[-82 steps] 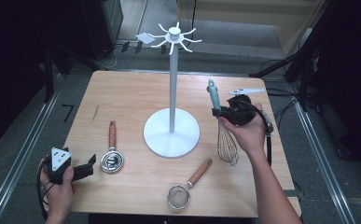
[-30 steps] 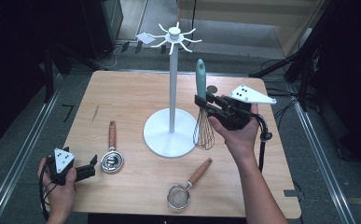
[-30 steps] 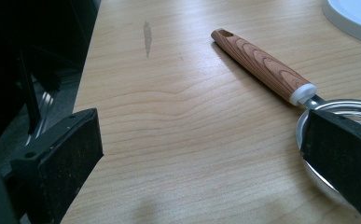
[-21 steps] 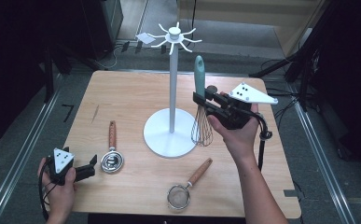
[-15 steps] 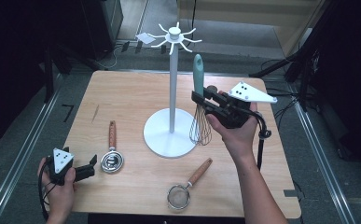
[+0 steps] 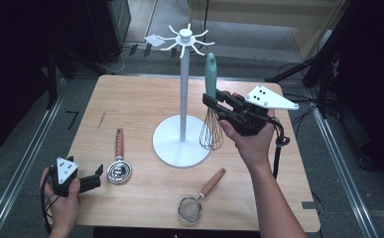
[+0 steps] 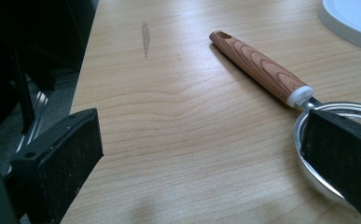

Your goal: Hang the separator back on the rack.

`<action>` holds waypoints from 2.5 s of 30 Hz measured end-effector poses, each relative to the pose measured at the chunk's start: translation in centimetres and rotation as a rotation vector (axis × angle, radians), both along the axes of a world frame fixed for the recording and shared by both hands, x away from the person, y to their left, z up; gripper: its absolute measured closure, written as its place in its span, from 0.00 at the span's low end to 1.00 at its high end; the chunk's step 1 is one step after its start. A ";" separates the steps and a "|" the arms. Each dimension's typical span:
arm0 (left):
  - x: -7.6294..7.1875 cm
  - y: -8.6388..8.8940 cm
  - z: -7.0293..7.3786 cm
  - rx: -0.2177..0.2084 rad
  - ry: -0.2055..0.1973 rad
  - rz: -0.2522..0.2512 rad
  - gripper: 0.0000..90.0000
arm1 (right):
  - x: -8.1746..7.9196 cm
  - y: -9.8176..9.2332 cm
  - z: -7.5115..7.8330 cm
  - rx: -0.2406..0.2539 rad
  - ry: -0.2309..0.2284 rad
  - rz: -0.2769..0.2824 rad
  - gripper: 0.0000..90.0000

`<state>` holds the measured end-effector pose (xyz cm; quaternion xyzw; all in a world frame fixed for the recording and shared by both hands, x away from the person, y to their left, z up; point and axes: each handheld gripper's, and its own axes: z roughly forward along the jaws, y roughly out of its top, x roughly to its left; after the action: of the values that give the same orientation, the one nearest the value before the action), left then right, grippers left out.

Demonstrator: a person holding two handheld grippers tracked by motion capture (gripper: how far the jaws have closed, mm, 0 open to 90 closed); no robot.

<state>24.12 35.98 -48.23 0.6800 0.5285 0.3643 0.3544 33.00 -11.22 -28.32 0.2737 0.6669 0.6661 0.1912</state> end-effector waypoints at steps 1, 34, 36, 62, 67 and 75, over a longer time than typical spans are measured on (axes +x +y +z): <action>0.0 0.0 0.0 0.000 0.000 0.001 0.00 | 0.0 0.0 0.0 0.003 0.001 0.003 0.79; 0.0 -0.1 0.0 0.010 -0.001 0.000 0.00 | 0.9 1.1 0.8 0.040 0.022 0.089 0.79; 0.0 -0.1 0.0 0.010 -0.001 0.001 0.00 | 1.0 1.2 0.8 0.040 0.021 0.088 0.79; 0.0 -0.2 0.0 0.012 -0.008 0.007 0.00 | 2.0 2.4 0.4 0.019 0.015 0.053 0.75; 0.0 -0.2 0.0 0.015 -0.007 0.005 0.00 | 2.2 2.3 0.3 0.029 0.057 0.084 0.73; -0.1 -0.1 0.0 0.010 -0.014 0.011 0.00 | 1.5 1.7 0.4 0.028 -0.014 0.070 0.75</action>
<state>24.01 35.84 -48.26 0.6763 0.5277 0.3738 0.3526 34.54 -9.47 -27.92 0.2484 0.6652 0.6837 0.1686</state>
